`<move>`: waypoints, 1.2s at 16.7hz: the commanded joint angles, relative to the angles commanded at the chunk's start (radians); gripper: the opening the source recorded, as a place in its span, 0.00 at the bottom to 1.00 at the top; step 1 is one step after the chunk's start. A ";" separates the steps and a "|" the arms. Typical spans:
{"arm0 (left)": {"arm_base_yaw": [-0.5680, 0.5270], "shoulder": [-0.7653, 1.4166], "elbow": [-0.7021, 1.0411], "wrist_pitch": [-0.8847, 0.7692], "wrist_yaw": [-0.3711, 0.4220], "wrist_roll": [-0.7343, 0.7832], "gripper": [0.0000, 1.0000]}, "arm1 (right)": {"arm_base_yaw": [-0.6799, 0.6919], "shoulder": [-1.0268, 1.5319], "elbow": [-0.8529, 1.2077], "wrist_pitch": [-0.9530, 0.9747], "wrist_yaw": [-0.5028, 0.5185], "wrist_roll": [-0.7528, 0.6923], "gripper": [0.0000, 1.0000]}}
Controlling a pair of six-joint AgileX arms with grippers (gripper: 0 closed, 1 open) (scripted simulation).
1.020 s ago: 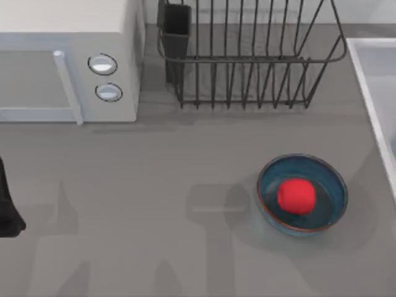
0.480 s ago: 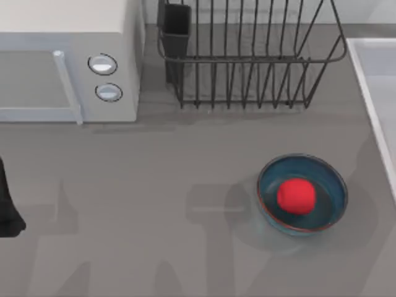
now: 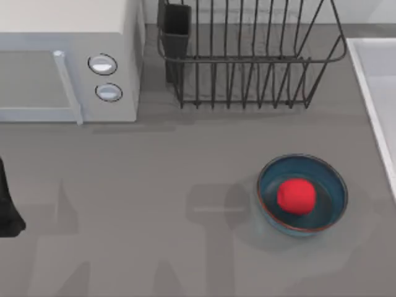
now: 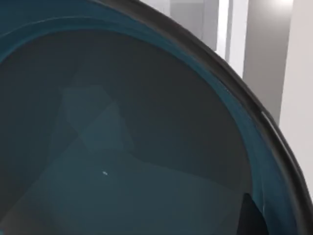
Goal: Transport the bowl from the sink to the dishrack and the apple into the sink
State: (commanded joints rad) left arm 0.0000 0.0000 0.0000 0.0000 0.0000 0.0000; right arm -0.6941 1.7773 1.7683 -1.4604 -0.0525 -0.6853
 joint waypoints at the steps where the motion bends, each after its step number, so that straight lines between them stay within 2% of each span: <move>1: 0.000 0.000 0.000 0.000 0.000 0.000 1.00 | -0.024 -0.068 -0.036 -0.037 -0.004 -0.024 0.00; 5: 0.000 0.000 0.000 0.000 0.000 0.000 1.00 | -0.092 -0.235 -0.128 -0.131 -0.018 -0.090 0.00; 13: 0.000 0.000 0.000 0.000 0.000 0.000 1.00 | -0.085 -0.250 -0.133 -0.130 -0.013 -0.088 0.00; 16: 0.000 0.000 0.000 0.000 0.000 0.000 1.00 | 0.009 -0.243 -0.113 -0.036 0.041 -0.029 0.00; 20: 0.000 0.000 0.000 0.000 0.000 0.000 1.00 | 0.267 -0.215 -0.090 0.194 0.175 0.109 0.00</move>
State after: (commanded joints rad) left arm 0.0000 0.0000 0.0000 0.0000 0.0000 0.0000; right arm -0.4266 1.5622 1.6780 -1.2659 0.1229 -0.5759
